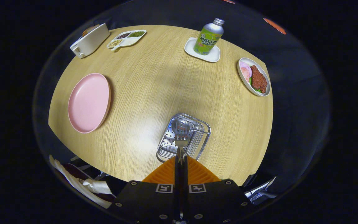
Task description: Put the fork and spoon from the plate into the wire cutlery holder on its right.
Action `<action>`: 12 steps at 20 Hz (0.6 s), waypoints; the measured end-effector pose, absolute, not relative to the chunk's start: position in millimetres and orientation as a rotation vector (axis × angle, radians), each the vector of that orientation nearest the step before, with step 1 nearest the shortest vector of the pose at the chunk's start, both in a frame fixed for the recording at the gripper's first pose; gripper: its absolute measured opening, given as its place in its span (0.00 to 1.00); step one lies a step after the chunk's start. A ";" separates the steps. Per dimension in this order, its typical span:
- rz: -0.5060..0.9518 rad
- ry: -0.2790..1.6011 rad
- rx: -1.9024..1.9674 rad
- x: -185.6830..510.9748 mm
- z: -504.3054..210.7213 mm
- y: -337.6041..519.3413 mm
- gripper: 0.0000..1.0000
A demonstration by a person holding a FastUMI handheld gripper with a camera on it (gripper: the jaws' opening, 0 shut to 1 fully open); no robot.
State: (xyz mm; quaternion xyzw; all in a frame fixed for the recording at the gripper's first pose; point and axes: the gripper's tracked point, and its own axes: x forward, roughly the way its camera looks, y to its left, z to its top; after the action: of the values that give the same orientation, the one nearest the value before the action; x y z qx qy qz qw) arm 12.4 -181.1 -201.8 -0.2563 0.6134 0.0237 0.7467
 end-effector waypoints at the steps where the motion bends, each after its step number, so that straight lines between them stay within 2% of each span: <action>1: 0.051 1.340 -0.554 13.4 -202.0 -179.8 0.06; 4: 0.046 1.322 -0.526 20.6 -200.8 -176.5 0.10; 6: 0.042 1.293 -0.507 24.2 -194.6 -173.7 0.17; 10: 0.016 1.167 -0.408 36.9 -170.3 -161.4 0.56; 11: 0.007 1.116 -0.381 43.6 -160.0 -158.1 0.68; 12: 0.001 1.060 -0.348 54.7 -151.0 -151.8 0.75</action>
State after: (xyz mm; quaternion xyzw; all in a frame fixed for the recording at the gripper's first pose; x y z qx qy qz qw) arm 54.7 -151.8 -151.0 -0.1649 0.5027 0.0005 0.8485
